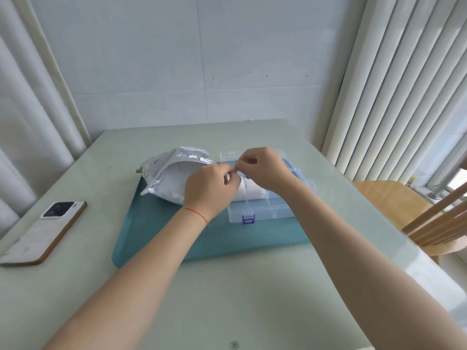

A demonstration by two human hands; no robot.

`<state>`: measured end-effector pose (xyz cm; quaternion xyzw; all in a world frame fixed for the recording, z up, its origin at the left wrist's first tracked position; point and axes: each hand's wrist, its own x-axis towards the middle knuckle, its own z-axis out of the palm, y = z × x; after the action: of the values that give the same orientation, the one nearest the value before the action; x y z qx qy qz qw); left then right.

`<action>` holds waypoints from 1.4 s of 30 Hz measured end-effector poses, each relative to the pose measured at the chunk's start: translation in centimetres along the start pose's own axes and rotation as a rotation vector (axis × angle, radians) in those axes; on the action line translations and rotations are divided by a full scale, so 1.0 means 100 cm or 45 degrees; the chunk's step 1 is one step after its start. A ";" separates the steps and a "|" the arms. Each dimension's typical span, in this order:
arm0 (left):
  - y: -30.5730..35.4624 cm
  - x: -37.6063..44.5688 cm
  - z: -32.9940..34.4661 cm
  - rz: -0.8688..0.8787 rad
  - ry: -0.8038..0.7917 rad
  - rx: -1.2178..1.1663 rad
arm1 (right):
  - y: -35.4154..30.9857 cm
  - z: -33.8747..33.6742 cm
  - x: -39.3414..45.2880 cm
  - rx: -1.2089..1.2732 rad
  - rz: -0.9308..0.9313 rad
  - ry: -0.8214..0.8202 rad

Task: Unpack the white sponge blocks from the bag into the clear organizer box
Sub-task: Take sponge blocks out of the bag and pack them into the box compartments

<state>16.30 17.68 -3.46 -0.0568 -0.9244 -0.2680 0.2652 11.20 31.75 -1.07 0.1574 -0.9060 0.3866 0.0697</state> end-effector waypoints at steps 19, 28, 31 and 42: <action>-0.090 -0.049 -0.058 -0.437 -0.180 -0.049 | -0.076 0.118 0.002 -1.252 -0.088 -0.129; -0.089 -0.046 -0.063 -0.464 -0.225 -0.129 | -0.076 0.110 0.004 -1.180 -0.235 0.006; -0.084 -0.047 -0.068 -0.487 -0.267 -0.194 | -0.075 0.103 0.004 -1.117 -0.227 0.092; -0.062 -0.039 -0.058 -0.719 -0.267 -0.560 | -0.048 0.057 -0.024 -0.359 -0.099 0.183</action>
<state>20.79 9.49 -4.27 0.1177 -0.8461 -0.5156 0.0662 15.06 25.09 -2.33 0.1530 -0.9372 0.2628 0.1706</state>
